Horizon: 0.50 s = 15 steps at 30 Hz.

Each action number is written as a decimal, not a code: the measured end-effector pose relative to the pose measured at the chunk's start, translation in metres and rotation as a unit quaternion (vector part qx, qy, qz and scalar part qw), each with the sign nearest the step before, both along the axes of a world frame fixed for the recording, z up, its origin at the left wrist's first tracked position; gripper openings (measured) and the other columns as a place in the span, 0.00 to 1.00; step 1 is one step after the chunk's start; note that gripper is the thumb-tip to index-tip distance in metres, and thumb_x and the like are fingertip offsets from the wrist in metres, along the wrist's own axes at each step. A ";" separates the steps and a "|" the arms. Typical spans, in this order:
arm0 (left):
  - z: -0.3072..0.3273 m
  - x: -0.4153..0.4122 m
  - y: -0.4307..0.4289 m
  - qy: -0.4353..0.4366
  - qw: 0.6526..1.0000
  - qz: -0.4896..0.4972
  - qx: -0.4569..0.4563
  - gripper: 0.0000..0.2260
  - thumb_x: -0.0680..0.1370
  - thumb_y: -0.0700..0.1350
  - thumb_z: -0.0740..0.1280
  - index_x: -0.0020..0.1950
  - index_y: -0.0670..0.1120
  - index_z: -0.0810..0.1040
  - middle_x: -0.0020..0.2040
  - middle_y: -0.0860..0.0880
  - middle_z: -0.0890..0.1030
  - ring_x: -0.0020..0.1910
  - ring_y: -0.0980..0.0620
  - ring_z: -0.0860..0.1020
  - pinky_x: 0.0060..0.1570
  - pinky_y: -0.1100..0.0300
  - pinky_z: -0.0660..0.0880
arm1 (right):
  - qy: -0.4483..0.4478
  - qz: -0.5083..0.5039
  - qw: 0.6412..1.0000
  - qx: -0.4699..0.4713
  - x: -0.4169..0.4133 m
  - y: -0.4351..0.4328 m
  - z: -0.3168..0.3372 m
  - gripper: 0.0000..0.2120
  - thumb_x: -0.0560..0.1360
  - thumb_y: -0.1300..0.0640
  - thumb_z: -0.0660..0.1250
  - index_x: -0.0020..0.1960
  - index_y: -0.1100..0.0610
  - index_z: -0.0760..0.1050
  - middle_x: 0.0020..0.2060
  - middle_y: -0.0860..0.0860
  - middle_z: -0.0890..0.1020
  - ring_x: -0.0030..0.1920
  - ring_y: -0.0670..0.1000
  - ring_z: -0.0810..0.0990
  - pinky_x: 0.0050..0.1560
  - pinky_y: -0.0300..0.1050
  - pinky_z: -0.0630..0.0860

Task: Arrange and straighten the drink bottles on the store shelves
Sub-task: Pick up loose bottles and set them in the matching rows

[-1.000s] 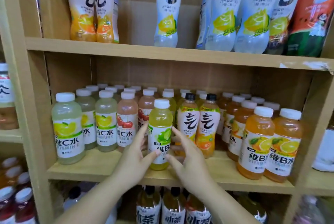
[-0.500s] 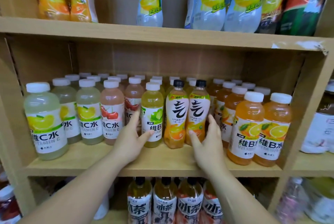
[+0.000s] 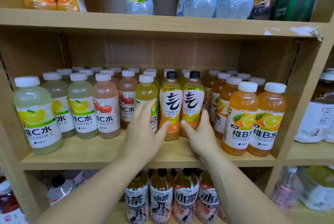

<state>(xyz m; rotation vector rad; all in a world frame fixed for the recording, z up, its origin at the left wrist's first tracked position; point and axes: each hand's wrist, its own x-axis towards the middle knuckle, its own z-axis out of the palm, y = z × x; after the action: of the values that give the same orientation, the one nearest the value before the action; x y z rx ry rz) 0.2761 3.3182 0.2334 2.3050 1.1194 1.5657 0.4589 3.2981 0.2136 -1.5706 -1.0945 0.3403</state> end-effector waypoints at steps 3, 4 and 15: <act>0.013 0.018 -0.006 -0.018 0.998 0.003 -0.058 0.35 0.77 0.52 0.73 0.80 0.49 0.63 0.73 0.54 0.67 0.47 0.59 0.78 0.51 0.69 0.73 | -0.026 -0.026 0.999 -0.002 0.002 0.000 0.000 0.31 0.78 0.49 0.71 0.76 0.50 0.62 0.71 0.49 0.74 0.70 0.53 0.74 0.69 0.55 0.74; 0.018 0.022 -0.006 -0.024 0.998 0.005 -0.057 0.35 0.77 0.52 0.73 0.81 0.49 0.62 0.75 0.53 0.66 0.45 0.58 0.79 0.53 0.64 0.75 | -0.038 -0.029 0.999 -0.008 0.003 0.000 -0.001 0.32 0.79 0.49 0.70 0.78 0.51 0.61 0.73 0.49 0.72 0.71 0.53 0.72 0.70 0.51 0.73; 0.081 0.051 0.018 0.064 0.988 0.102 -0.097 0.31 0.77 0.57 0.72 0.73 0.42 0.70 0.40 0.49 0.76 0.46 0.44 0.79 0.35 0.56 0.68 | -0.021 0.054 0.998 0.005 0.015 -0.008 -0.007 0.30 0.80 0.50 0.69 0.79 0.48 0.61 0.71 0.47 0.72 0.68 0.47 0.72 0.68 0.46 0.71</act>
<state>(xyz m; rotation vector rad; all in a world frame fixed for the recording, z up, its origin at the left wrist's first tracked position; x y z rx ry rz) 0.3272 3.3362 0.3145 2.2483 1.5084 1.3137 0.4737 3.2903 0.2067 -1.5190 -1.2141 0.3759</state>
